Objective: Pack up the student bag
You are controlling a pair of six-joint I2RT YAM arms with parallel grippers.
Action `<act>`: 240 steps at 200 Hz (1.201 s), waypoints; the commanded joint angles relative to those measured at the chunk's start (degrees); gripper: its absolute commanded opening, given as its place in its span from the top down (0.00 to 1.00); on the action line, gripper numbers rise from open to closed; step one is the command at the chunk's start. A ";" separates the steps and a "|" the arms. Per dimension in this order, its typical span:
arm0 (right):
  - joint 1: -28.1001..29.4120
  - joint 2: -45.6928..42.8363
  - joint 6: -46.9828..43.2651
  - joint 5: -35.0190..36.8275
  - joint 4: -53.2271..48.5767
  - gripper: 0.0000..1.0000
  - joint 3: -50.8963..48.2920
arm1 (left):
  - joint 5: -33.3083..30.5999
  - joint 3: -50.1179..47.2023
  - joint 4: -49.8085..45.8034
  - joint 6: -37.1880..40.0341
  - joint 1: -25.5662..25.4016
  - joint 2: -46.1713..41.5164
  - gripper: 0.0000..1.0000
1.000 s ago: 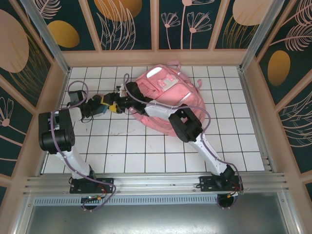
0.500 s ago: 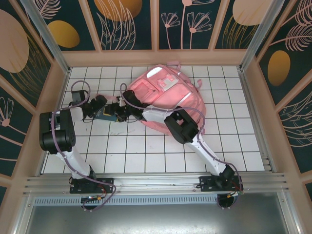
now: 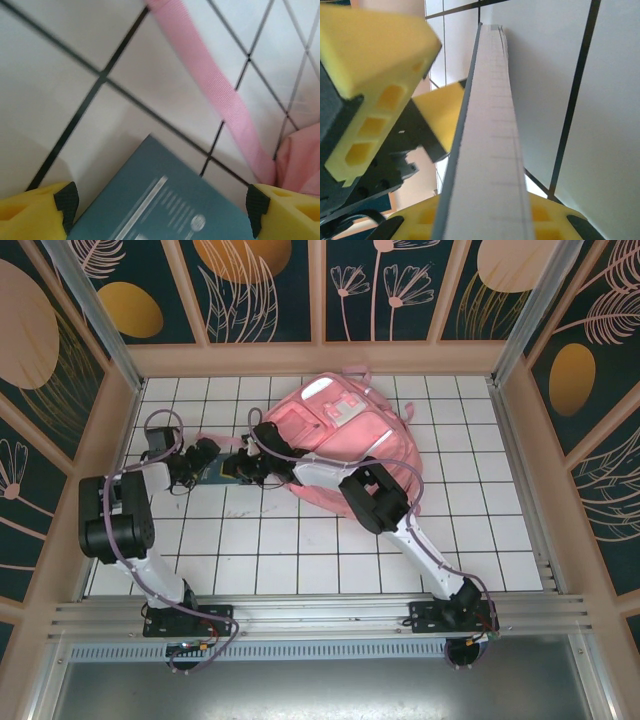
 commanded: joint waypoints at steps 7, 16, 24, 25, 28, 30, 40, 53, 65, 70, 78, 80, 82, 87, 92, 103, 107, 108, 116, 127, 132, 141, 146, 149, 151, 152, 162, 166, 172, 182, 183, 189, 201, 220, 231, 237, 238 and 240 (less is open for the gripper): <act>-0.95 -4.51 -4.51 2.84 -3.07 1.00 -0.42 | -11.02 5.20 -13.53 -0.65 1.01 -7.93 0.10; -1.08 -6.69 -5.00 2.46 -1.38 1.00 -2.56 | -13.89 7.05 -14.78 -0.42 1.09 -11.00 0.08; -1.19 -9.01 -5.46 2.40 -0.17 1.00 -4.47 | -15.64 8.37 -15.46 -0.25 1.09 -13.63 0.08; -1.21 -9.24 -5.55 2.40 -0.10 1.00 -4.66 | -15.79 8.44 -15.54 -0.24 1.09 -13.89 0.08; -1.26 -10.08 -5.77 2.40 0.11 1.00 -5.14 | -16.14 8.97 -15.69 -0.10 1.09 -14.75 0.08; -1.32 -10.65 -5.94 2.40 0.12 1.00 -5.40 | -16.30 9.31 -15.82 0.04 1.09 -15.28 0.07; -1.64 -13.33 -6.48 2.16 0.23 1.00 -6.80 | -16.41 11.22 -16.59 0.81 1.07 -17.39 0.07; -2.63 -17.57 -5.89 1.83 2.27 1.00 -10.46 | -14.46 13.56 -17.70 1.32 1.00 -18.99 0.07; -3.56 -22.81 -5.19 2.03 6.17 1.00 -15.95 | -11.92 15.18 -18.11 1.47 0.63 -20.00 0.09; -3.95 -25.03 -5.28 2.63 6.55 1.00 -17.80 | -11.51 15.72 -18.25 1.51 0.15 -20.46 0.09; -4.64 -28.18 -5.99 3.59 5.97 1.00 -19.93 | -10.90 16.37 -17.94 1.74 -1.00 -21.28 0.09; -4.82 -28.93 -6.22 3.77 5.56 1.00 -20.30 | -10.78 16.54 -17.85 1.95 -1.36 -21.40 0.10; -5.00 -29.76 -6.47 4.15 5.13 1.00 -20.70 | -10.59 16.79 -17.83 2.09 -1.63 -21.52 0.10; -5.44 -31.61 -7.09 5.29 3.21 1.00 -21.50 | -10.30 17.56 -17.94 2.75 -2.83 -21.63 0.10; -5.92 -33.45 -7.73 6.53 1.45 1.00 -22.24 | -10.19 18.51 -18.45 3.30 -3.97 -21.61 0.10; -7.16 -38.23 -9.09 9.76 -1.89 1.00 -25.02 | -9.98 21.02 -20.11 4.94 -6.85 -20.89 0.11; -7.69 -40.23 -9.48 11.21 -2.61 1.00 -26.52 | -10.05 21.99 -20.75 5.65 -8.16 -20.58 0.11; -7.84 -40.71 -9.54 11.68 -2.81 1.00 -26.89 | -10.06 22.24 -20.91 5.78 -8.50 -20.53 0.11; -9.21 -45.16 -10.00 14.81 -3.81 1.00 -30.50 | -10.43 24.01 -22.06 7.31 -11.43 -19.81 0.11; -11.40 -51.72 -10.90 19.57 -5.44 1.00 -35.32 | -11.69 26.39 -23.27 9.12 -16.35 -18.80 0.12; -12.49 -54.79 -11.35 22.36 -6.91 1.00 -37.30 | -13.00 27.50 -23.89 10.18 -19.04 -18.17 0.12; -14.56 -59.97 -12.54 27.54 -10.26 1.00 -40.05 | -16.28 29.86 -25.65 12.34 -24.21 -16.47 0.12; -15.94 -63.03 -13.17 29.98 -11.89 1.00 -41.44 | -17.92 31.35 -26.77 13.59 -27.15 -15.15 0.12; -16.85 -64.67 -13.54 31.30 -12.90 1.00 -42.15 | -19.10 32.33 -27.43 14.27 -29.03 -14.39 0.12; -17.39 -65.98 -13.86 32.15 -13.55 1.00 -42.77 | -19.64 32.86 -27.96 14.77 -30.17 -13.63 0.13; -17.65 -66.51 -13.97 32.65 -13.86 1.00 -43.05 | -19.95 33.26 -28.25 14.91 -30.45 -13.32 0.13; -20.93 -72.32 -15.30 35.31 -15.82 1.00 -46.45 | -23.48 36.56 -30.82 17.21 -36.06 -10.03 0.13; -22.47 -74.95 -15.81 35.35 -16.25 1.00 -47.95 | -25.04 37.99 -31.75 18.12 -38.44 -8.50 0.13; -24.91 -78.32 -16.46 36.58 -16.99 1.00 -49.84 | -26.98 39.91 -32.87 19.57 -41.33 -6.43 0.13; -29.31 -83.42 -17.16 36.97 -19.22 1.00 -52.43 | -29.26 42.79 -34.53 21.36 -45.87 -2.98 0.12; -29.72 -83.88 -17.20 36.96 -19.51 1.00 -52.63 | -29.41 43.06 -34.66 21.55 -46.29 -2.63 0.12; -32.53 -86.48 -17.32 36.49 -20.92 1.00 -53.98 | -30.29 44.80 -35.70 22.45 -48.60 -1.11 0.12; -37.79 -91.46 -18.06 35.88 -23.26 1.00 -56.53 | -32.38 48.22 -37.74 24.32 -52.89 4.40 0.12; -42.71 -97.76 -19.14 34.74 -26.02 1.00 -60.61 | -36.82 54.34 -41.38 27.21 -59.00 11.35 0.12; -44.37 -100.37 -19.60 33.63 -26.83 1.00 -62.73 | -38.06 57.14 -42.61 27.85 -61.19 14.52 0.12; -44.94 -101.38 -19.75 33.30 -27.35 1.00 -63.70 | -38.20 58.39 -43.07 27.84 -61.85 16.02 0.12; -45.05 -101.52 -19.73 33.27 -27.44 1.00 -63.84 | -38.15 58.59 -43.10 27.82 -61.89 16.19 0.12; -45.22 -101.85 -19.76 33.19 -27.64 1.00 -63.99 | -38.13 58.92 -43.24 27.76 -62.11 16.64 0.12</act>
